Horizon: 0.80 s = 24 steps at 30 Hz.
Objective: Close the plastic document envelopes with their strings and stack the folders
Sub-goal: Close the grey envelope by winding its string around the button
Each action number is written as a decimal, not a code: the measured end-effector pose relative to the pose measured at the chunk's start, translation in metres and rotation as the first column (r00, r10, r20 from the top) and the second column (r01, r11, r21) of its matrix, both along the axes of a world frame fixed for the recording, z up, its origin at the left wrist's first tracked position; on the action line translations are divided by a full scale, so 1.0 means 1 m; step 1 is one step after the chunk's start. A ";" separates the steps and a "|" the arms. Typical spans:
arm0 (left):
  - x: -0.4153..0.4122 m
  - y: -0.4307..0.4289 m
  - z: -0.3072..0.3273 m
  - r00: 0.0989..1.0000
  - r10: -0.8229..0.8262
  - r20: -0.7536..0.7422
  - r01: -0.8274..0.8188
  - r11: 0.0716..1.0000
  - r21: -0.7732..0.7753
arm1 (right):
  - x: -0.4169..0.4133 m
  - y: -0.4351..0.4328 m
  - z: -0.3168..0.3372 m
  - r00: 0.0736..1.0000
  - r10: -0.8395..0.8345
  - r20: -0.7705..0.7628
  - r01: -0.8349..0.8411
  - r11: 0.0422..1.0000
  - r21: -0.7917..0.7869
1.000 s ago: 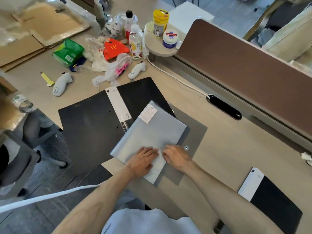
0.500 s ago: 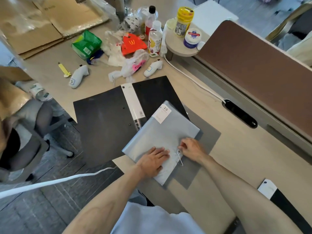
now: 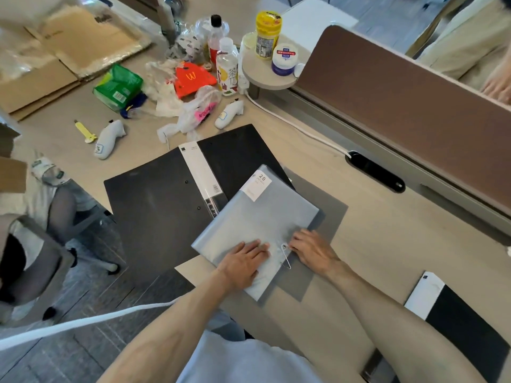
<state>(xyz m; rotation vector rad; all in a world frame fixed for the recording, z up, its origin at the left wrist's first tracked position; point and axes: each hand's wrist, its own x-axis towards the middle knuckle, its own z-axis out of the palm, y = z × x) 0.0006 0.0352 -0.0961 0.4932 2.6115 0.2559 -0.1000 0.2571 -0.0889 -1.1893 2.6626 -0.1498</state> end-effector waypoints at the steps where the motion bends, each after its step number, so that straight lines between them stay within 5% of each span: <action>1: 0.000 0.001 0.001 1.000 0.002 0.010 -0.002 1.000 -0.011 | 0.001 0.002 -0.001 0.999 0.033 -0.032 -0.032 0.999 0.016; 10: -0.003 0.016 0.013 0.985 0.079 0.153 -0.071 0.996 -0.054 | 0.021 0.001 -0.006 0.984 0.085 -0.154 -0.097 0.993 -0.072; 17: -0.006 0.016 0.017 0.982 0.060 0.181 -0.048 0.996 -0.071 | 0.033 -0.003 -0.016 0.923 -0.335 0.191 0.370 0.907 -0.200; 24: -0.007 0.016 0.017 0.979 0.054 0.195 -0.040 0.996 -0.074 | 0.034 -0.008 -0.007 0.847 -0.424 0.321 0.493 0.853 -0.172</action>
